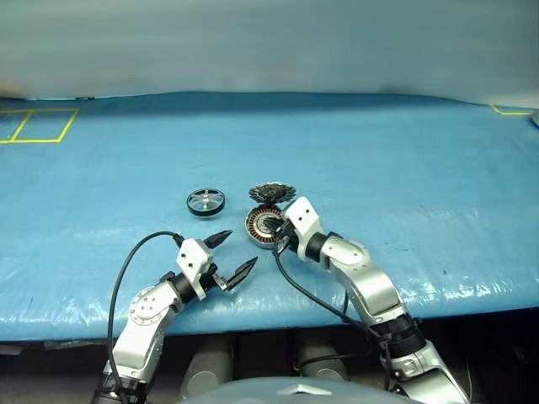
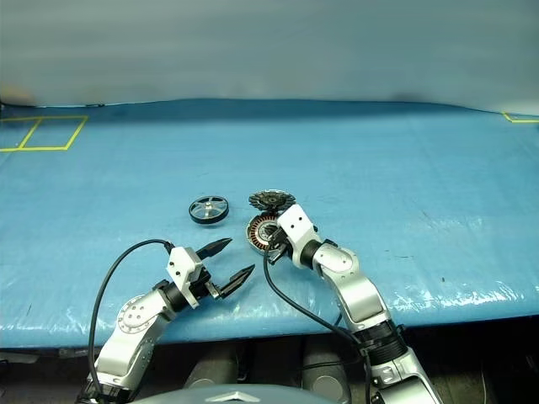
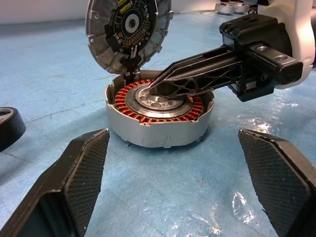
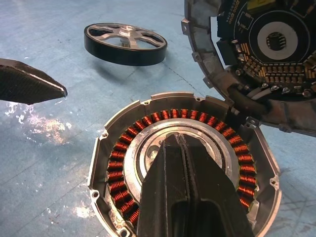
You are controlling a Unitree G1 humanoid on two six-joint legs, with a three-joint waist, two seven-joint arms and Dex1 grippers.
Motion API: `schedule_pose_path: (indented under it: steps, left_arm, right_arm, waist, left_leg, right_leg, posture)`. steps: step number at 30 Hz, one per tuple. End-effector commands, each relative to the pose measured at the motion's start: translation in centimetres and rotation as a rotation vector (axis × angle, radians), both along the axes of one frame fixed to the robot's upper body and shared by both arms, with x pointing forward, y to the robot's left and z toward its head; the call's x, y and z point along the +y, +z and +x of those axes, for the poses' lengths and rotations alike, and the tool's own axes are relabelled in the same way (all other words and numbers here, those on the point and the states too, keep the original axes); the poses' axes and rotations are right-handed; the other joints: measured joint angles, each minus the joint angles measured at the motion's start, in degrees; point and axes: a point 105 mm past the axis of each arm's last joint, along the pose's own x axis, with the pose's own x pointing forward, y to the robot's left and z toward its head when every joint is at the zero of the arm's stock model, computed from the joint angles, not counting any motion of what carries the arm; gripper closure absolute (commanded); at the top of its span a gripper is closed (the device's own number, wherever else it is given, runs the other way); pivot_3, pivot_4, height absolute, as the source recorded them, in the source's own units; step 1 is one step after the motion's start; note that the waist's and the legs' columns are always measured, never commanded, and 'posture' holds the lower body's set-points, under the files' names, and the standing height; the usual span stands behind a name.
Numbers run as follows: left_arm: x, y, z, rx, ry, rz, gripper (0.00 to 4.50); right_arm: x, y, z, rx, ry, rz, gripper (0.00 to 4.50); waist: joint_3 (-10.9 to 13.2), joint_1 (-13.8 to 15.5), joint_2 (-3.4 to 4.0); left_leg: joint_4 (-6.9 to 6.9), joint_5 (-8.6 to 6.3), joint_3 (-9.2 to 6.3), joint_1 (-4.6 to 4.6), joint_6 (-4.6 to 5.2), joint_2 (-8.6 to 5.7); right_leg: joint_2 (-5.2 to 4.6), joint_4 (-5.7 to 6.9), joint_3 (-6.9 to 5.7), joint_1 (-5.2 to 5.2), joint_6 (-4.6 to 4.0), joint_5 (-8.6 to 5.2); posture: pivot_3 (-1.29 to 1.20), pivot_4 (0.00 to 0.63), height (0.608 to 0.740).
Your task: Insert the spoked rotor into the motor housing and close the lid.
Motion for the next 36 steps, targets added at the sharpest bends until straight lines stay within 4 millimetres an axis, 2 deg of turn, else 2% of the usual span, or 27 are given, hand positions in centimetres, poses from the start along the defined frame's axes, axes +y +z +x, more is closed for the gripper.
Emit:
schedule_pose_path:
  steps: [1, 5, 9, 14, 18, 20, 24, 29, 33, 36]
  left_arm:
    - [-0.3, 1.2, -0.1, -0.041, -0.015, -0.004, 0.0]
    - [-0.4, 1.7, -0.2, -0.044, -0.012, -0.006, 0.0]
    - [-0.5, 2.0, -0.3, -0.044, -0.007, -0.009, 0.0]
    - [-0.4, 2.1, -0.4, -0.042, -0.002, -0.008, 0.0]
    - [-0.4, 2.2, -0.4, -0.041, -0.001, -0.009, 0.0]
    - [-0.4, 2.1, -0.3, -0.04, 0.0, -0.01, 0.0]
    - [-0.4, 2.0, -0.3, -0.036, -0.003, -0.003, 0.0]
    - [-0.5, 2.1, -0.1, -0.036, -0.005, -0.008, 0.0]
    - [-0.5, 2.0, -0.1, -0.036, -0.001, -0.014, 0.0]
    - [-0.5, 2.0, -0.1, -0.034, 0.002, -0.017, 0.0]
  right_arm:
    - [0.8, 0.3, 0.0, -0.033, 0.024, -0.018, 4.48]
    - [0.2, -0.8, 0.7, -0.023, -0.032, -0.064, 4.48]
    - [-0.5, -3.4, 0.7, -0.027, -0.039, -0.252, 4.48]
    - [-0.4, -4.3, 0.0, 0.03, -0.02, -0.238, 4.48]
    - [0.2, -3.2, -0.3, 0.037, -0.001, -0.131, 4.48]
    - [0.7, -1.5, -0.2, 0.024, 0.001, -0.021, 4.48]
    - [1.7, 1.1, -0.7, -0.038, 0.053, 0.072, 4.48]
    - [2.3, 0.2, -1.3, -0.047, 0.098, -0.008, 4.48]
    - [1.6, -0.9, -0.8, -0.013, 0.044, -0.032, 4.48]
    - [1.1, -0.2, -0.5, 0.004, 0.017, 0.032, 4.48]
  waist:
    - [0.0, -0.08, 0.0]
    - [0.0, -0.18, 0.0]
    - [-0.09, -0.18, -0.01]
    - [-0.23, -0.1, -0.15]
    - [-0.36, -0.09, -0.24]
    - [-0.37, -0.02, -0.25]
    - [-0.35, -0.13, -0.24]
    - [-0.32, 0.0, -0.2]
    - [-0.32, 0.02, -0.21]
    - [-0.32, 0.05, -0.21]
  left_leg:
    - [0.0, 0.0, 0.0, 0.0, 0.0, 0.0]
    - [0.0, 0.0, 0.01, 0.04, 0.0, 0.01]
    - [0.0, 0.0, 0.04, 0.15, -0.01, 0.01]
    - [-0.04, -0.02, 0.02, 0.58, -0.04, 0.03]
    - [-0.04, -0.04, 0.01, 0.59, -0.06, 0.03]
    - [-0.08, -0.04, 0.01, 0.58, -0.06, 0.03]
    - [-0.23, -0.04, 0.04, 0.41, -0.04, 0.02]
    - [-0.27, -0.03, 0.0, 0.19, -0.05, 0.03]
    - [-0.21, -0.04, 0.01, 0.2, -0.05, 0.02]
    - [-0.19, -0.04, -0.01, 0.2, -0.06, 0.02]
  right_leg:
    - [0.0, 0.0, 0.0, 0.0, 0.0, 0.0]
    - [0.0, 0.01, 0.01, 0.03, 0.0, 0.0]
    - [0.0, 0.03, 0.04, 0.11, 0.0, 0.0]
    - [-0.04, -0.01, 0.05, 0.29, -0.04, -0.05]
    - [-0.07, 0.0, 0.07, 0.31, -0.04, -0.05]
    - [-0.07, -0.02, 0.07, 0.27, -0.05, -0.06]
    - [-0.05, -0.02, 0.08, 0.25, -0.1, -0.12]
    - [0.02, 0.02, 0.02, 0.03, -0.15, -0.14]
    - [-0.02, -0.01, 0.03, 0.08, -0.14, -0.15]
    - [-0.02, 0.0, 0.03, 0.11, -0.13, -0.15]
  posture:
    - [0.0, 0.15, 0.74]
    - [0.0, 0.15, 0.74]
    - [0.0, 0.15, 0.74]
    - [0.0, 0.15, 0.74]
    - [0.0, 0.15, 0.74]
    - [0.0, 0.15, 0.74]
    - [0.0, 0.15, 0.74]
    - [0.0, 0.15, 0.74]
    - [0.0, 0.15, 0.74]
    - [0.0, 0.15, 0.74]
